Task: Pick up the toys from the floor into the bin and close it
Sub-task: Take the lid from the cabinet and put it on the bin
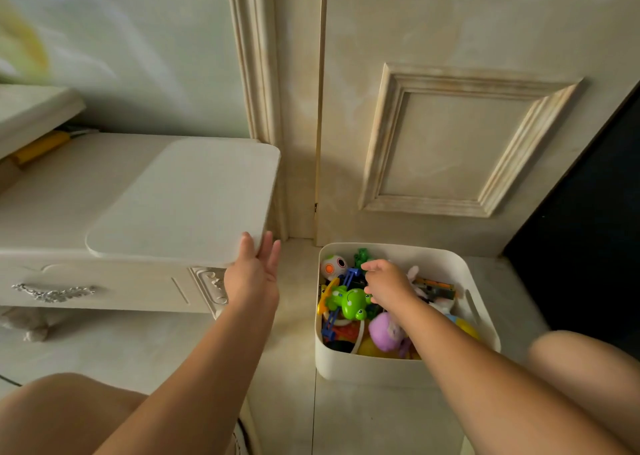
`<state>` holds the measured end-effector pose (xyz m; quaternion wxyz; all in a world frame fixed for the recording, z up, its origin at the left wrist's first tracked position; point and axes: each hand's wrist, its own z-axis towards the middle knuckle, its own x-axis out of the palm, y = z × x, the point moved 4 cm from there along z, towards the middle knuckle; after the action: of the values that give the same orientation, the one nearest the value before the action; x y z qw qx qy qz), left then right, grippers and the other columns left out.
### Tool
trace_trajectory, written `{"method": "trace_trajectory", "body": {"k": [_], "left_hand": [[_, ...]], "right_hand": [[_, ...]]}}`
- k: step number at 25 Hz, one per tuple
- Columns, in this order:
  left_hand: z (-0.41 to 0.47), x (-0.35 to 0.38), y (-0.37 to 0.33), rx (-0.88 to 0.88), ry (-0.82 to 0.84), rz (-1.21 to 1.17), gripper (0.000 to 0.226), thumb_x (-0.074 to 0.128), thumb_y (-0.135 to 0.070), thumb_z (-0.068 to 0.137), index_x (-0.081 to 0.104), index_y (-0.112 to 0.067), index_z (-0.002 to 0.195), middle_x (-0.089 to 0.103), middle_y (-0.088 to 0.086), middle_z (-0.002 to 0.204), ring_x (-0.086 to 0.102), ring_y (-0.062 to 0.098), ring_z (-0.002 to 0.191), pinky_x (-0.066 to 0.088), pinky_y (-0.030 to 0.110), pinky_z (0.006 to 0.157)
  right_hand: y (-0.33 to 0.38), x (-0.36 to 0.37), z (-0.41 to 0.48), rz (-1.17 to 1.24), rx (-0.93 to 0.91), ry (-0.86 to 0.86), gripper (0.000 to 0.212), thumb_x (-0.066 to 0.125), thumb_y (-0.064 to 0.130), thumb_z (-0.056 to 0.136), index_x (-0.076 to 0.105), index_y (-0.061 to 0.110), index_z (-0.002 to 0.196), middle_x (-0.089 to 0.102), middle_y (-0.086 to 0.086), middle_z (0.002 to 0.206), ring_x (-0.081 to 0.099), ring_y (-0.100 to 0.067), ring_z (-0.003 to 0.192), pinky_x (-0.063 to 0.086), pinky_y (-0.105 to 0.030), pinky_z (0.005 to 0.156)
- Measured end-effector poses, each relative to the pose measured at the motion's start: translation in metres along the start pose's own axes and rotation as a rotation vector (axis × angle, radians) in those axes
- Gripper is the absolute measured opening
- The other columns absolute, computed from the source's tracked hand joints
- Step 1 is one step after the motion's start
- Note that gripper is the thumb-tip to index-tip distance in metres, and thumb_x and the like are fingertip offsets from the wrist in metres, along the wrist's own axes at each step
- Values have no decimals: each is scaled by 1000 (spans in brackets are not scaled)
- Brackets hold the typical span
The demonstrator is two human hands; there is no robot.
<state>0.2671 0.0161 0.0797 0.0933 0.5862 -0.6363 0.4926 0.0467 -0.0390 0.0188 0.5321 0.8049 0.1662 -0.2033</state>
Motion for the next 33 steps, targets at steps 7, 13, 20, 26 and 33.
{"method": "trace_trajectory", "body": {"k": [7, 13, 20, 26, 33], "left_hand": [[-27, -18, 47, -195, 218, 254, 20, 60, -9, 93, 60, 3, 109, 74, 14, 97, 74, 22, 88, 61, 26, 66], [-31, -44, 75, -457, 465, 644, 29, 58, -10, 93, 59, 3, 119, 72, 17, 111, 71, 27, 100, 61, 29, 69], [-16, -60, 76, -714, 516, 804, 29, 58, -8, 92, 55, 2, 119, 70, 24, 109, 74, 26, 87, 60, 36, 78], [9, -69, 99, -603, 435, 1155, 38, 66, -22, 90, 55, 3, 117, 74, 21, 91, 73, 22, 70, 62, 34, 65], [17, -66, 104, -536, 523, 1869, 56, 61, -54, 86, 58, -1, 104, 68, 8, 66, 69, 17, 54, 55, 26, 50]], "right_hand": [[-5, -15, 1, 284, 94, -62, 19, 37, 18, 98, 55, 19, 104, 63, -9, 92, 58, -18, 61, 48, -23, 51], [-28, -55, 8, 719, 236, -347, 55, 48, 47, 94, 39, 11, 135, 55, -12, 120, 66, -34, 93, 59, -47, 75], [-91, -124, 3, 667, 400, -680, 83, 74, 40, 76, 39, 3, 141, 51, -17, 140, 57, -33, 119, 49, -43, 99], [-147, -135, -7, 275, 517, -526, 57, 72, 31, 80, 57, -9, 118, 61, -22, 123, 59, -39, 110, 48, -37, 85], [-156, -141, -15, -100, 425, -504, 62, 62, 48, 84, 55, -1, 121, 60, -25, 122, 57, -41, 113, 45, -42, 94]]}}
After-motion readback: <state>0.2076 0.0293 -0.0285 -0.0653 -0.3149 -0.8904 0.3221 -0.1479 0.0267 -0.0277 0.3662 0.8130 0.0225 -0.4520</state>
